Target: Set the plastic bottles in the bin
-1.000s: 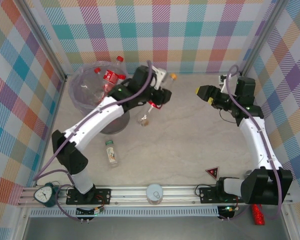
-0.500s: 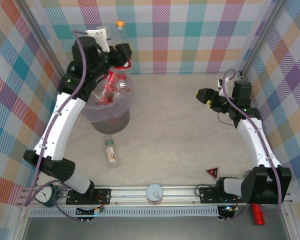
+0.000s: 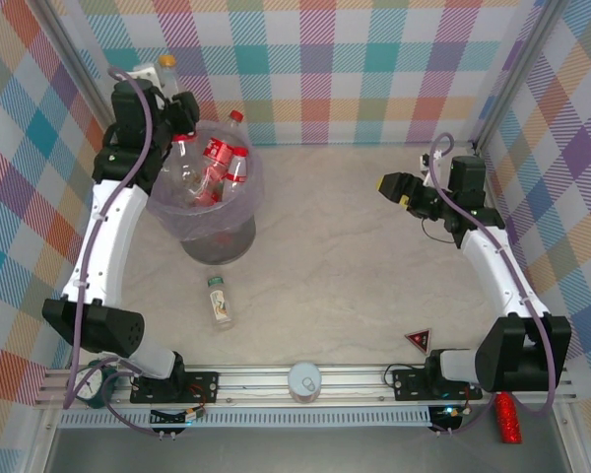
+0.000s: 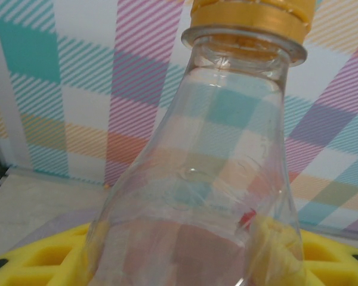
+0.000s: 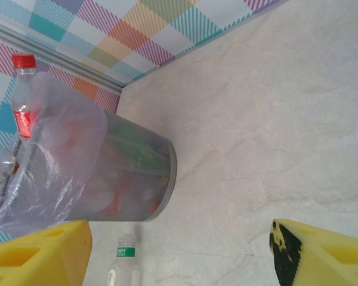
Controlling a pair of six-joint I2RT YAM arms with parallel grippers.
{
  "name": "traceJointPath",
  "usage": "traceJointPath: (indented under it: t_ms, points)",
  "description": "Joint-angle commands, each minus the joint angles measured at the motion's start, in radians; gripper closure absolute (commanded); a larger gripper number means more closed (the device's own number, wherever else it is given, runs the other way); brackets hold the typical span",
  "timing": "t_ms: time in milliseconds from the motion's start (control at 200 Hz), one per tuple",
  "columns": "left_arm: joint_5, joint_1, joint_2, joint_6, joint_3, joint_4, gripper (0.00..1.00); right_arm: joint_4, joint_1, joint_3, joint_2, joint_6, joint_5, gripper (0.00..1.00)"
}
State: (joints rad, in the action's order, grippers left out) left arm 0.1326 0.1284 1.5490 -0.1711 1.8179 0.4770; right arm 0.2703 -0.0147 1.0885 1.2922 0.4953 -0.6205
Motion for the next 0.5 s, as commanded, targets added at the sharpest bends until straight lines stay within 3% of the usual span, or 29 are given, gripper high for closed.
traceJointPath:
  t_ms: [0,290,500]
  points:
    - [0.027,-0.012,-0.005,0.043,-0.055,0.013,0.70,0.025,-0.005,0.042,-0.045,-0.035,0.024,0.22]
    - [-0.034,-0.012,-0.028,0.092,-0.165,0.078,0.67,-0.011,-0.017,0.039,-0.038,-0.003,-0.008,0.22]
    - [-0.134,-0.012,-0.027,0.083,-0.226,0.042,0.56,-0.009,-0.031,0.044,-0.037,-0.003,-0.004,0.22]
